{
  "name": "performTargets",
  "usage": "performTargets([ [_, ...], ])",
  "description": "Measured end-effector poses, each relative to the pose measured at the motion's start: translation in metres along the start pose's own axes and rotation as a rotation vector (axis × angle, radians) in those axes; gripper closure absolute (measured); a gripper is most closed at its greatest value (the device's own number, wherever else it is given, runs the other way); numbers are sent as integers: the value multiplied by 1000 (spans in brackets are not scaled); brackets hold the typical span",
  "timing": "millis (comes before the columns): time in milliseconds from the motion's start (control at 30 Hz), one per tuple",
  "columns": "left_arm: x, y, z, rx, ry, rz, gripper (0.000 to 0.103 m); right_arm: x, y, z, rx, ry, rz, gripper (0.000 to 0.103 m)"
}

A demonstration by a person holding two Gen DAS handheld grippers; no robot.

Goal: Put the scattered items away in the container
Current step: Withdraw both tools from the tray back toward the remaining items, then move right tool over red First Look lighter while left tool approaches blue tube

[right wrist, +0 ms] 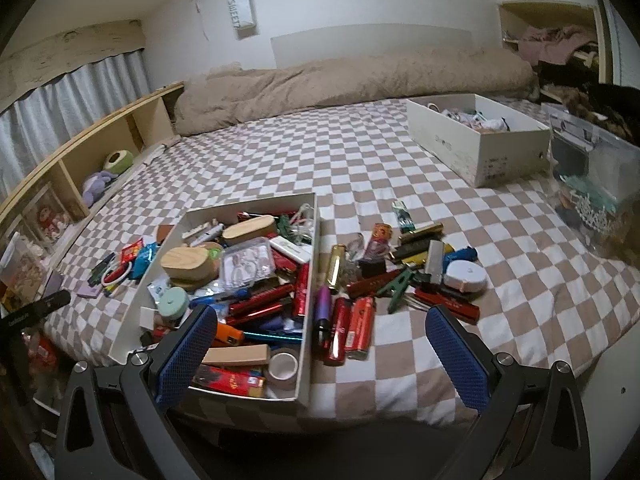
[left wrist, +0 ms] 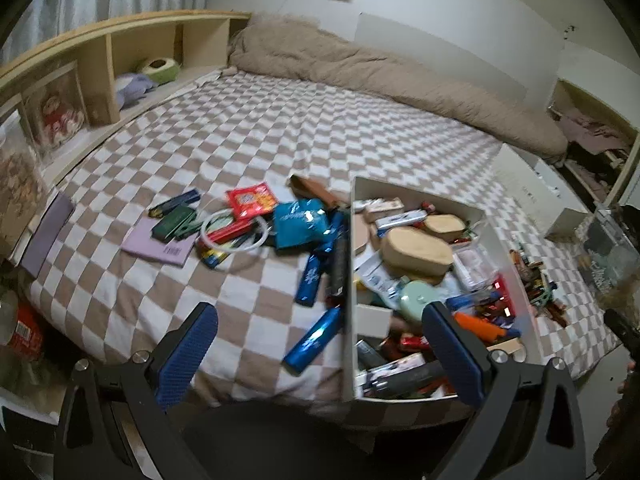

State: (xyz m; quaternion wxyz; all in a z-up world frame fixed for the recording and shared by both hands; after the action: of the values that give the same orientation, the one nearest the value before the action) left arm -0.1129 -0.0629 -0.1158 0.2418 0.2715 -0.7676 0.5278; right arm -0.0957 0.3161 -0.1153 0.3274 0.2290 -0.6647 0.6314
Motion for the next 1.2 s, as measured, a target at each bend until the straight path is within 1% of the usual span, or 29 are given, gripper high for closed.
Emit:
performTargets([
  [300,-20,19,27,28,-9,92,0,-7,22,-23,-42,9,60,0],
  [333,-22,23,30,36,3,110,0,-7,24,-26,-45,11,65,0],
  [467,-30,37,38,25,48,184,0,-10,33,-36,-31,38,96,0],
  [667,-38,50,48,59,106,239,0,-18,48,-48,-61,28,139,0],
  [833,-42,61,50,52,145,279,0,-28,65,-57,-101,-13,187,0],
  [933,-44,68,50,57,188,306,0,-33,78,-63,-109,-43,227,0],
  [1033,-46,74,51,69,226,329,0,-34,93,-76,-147,-65,259,0],
  [1200,-49,89,50,64,246,372,0,-34,118,-97,-224,-76,291,0],
])
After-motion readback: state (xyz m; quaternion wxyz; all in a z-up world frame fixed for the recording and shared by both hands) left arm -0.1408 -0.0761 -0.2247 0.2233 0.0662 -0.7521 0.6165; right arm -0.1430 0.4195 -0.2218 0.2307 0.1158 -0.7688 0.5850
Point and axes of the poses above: each gripper's, at about its wrist camera, not at the fingertips, and y roughly the way its jaws point, z to its left, x to its top, the point moved 6 cm from there along y, roughly the way its jaws point, and after that the axes turned 14 degrees about -x, right-handed, at the moved point
